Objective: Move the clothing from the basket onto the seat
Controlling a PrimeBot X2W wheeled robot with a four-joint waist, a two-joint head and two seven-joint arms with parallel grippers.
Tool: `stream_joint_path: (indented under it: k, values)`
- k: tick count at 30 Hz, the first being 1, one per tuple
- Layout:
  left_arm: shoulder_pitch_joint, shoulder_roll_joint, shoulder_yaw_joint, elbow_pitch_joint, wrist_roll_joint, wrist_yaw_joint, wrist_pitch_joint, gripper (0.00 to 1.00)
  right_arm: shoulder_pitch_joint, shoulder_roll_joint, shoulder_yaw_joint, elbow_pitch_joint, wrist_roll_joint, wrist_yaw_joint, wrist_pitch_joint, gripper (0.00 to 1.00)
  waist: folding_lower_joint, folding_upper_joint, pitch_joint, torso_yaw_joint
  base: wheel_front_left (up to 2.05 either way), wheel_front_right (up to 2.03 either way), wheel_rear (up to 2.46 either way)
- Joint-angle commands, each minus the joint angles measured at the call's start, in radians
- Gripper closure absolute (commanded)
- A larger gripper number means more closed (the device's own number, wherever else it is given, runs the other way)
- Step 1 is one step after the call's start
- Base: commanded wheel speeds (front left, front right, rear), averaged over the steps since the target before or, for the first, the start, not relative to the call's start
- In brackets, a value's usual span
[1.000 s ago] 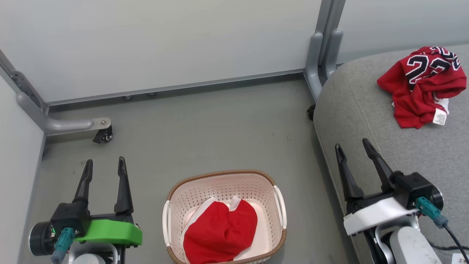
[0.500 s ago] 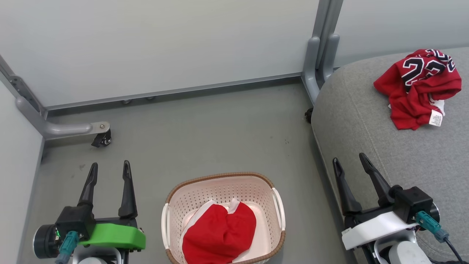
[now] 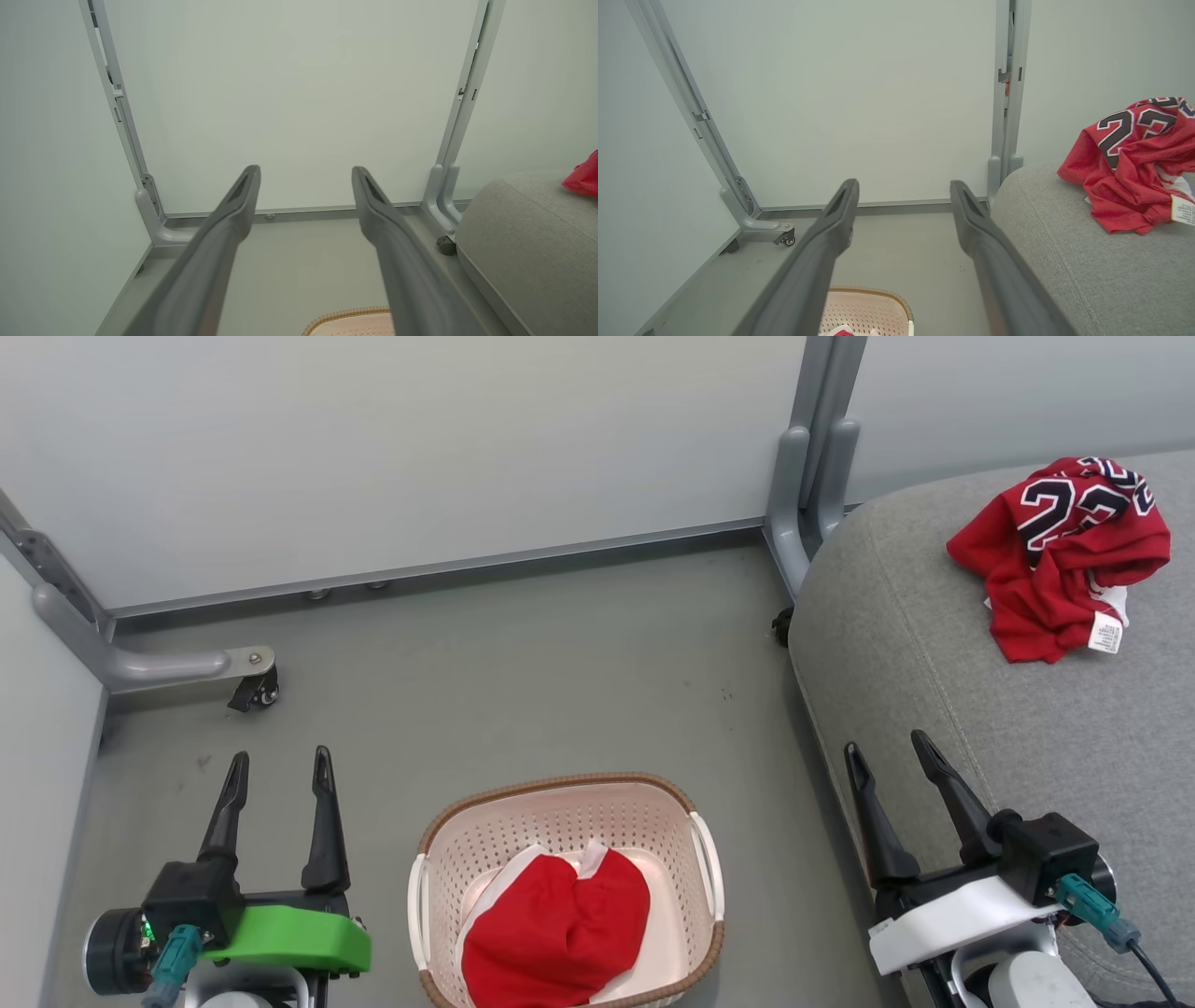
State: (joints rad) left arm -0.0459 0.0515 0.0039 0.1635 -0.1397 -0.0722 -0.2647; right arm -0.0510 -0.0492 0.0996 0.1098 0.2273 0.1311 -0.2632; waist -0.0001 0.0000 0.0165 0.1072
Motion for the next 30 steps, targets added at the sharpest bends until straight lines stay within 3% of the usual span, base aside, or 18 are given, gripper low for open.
stream_joint_path:
  k: [1, 14, 30]
  values:
    - [0.007, -0.001, 0.001, 0.002, 0.004, -0.005, 0.001, 0.0, -0.005, -0.002, -0.001, 0.004, 0.001, -0.001, -0.002, 0.0, 0.0001, 0.0, 0.002, -0.001, 0.0, 0.0, 0.0]
    - [-0.108, 0.008, -0.057, 0.052, 0.032, -0.036, 0.001, 0.0, -0.07, -0.003, 0.004, -0.01, -0.01, -0.001, -0.002, 0.0, 0.0001, 0.0, 0.072, -0.049, 0.0, 0.0, 0.0]
    - [-0.419, 0.093, -0.248, 0.328, 0.05, -0.059, 0.001, 0.0, -0.358, -0.002, 0.056, -0.104, -0.022, -0.001, -0.002, 0.0, 0.0001, 0.0, 0.373, -0.23, 0.0, 0.0, 0.0]
